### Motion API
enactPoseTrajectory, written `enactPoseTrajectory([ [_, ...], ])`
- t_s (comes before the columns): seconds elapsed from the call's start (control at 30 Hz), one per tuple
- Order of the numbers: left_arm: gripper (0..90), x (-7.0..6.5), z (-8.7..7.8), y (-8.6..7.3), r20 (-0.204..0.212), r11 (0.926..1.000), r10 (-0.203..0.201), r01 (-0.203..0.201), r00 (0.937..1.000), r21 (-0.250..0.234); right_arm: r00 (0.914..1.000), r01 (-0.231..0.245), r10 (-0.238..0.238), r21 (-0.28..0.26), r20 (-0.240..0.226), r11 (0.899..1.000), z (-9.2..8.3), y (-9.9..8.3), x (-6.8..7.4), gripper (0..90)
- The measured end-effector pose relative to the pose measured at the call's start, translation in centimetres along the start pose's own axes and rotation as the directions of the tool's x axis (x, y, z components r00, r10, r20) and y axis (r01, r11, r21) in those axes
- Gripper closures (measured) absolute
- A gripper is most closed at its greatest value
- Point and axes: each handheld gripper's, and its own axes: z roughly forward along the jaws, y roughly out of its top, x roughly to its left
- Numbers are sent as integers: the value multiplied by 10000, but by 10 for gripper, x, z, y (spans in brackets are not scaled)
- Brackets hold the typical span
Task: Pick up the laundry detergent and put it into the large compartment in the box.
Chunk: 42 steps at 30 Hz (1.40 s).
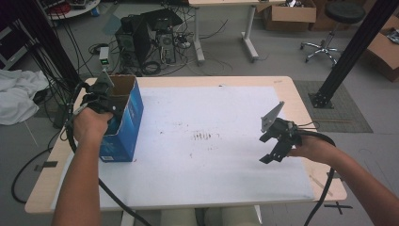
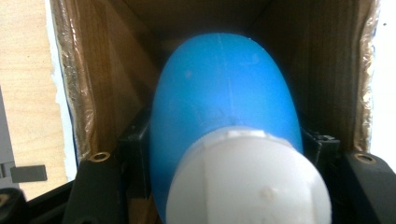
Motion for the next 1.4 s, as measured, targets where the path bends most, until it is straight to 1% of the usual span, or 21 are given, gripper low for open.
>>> enactPoseTrajectory([
  [0.07, 323, 1, -2, 0, 40, 9999, -157, 157, 9999, -72, 10000, 10, -10, 2, 1, 10000, 0, 0, 0, 172],
  [0.13, 307, 3, -5, 0, 68, 9997, -197, 197, 9998, -135, 10000, -7, 7, 0, 24, 10000, -1, 0, 0, 172],
  [0.47, 301, 0, -18, 2, 96, 9996, -94, 97, 9999, -272, 10000, 50, -50, -35, 33, 10000, -1, 1, 2, 172],
  [0.67, 283, 0, -25, 3, 11, 9992, -122, 122, 9999, -376, 10000, 53, -53, -58, 71, 10000, -4, 1, 3, 172],
  [0.83, 286, -2, -35, 5, 28, 9990, 3, -2, 10000, -453, 9999, 49, -48, -77, 93, 10000, -4, 0, 3, 172],
  [1.0, 285, -6, -52, 10, -92, 9973, 351, -356, 9993, -636, 9999, 47, -46, -93, 102, 9999, -5, 0, 3, 172],
  [1.1, 286, -12, -63, 12, -1, 9944, 657, -655, 9978, -831, 9999, 24, -23, -93, 115, 10000, -6, 0, 3, 172],
  [1.27, 280, -29, -74, 13, 133, 9871, 1291, -1272, 9915, -968, 9999, 53, -52, -84, 125, 10000, -5, 0, 4, 172],
  [1.4, 253, -40, -80, 14, 305, 9830, 1527, -1486, 9878, -1080, 9999, 36, -35, -78, 146, 10000, -6, 0, 5, 172],
])
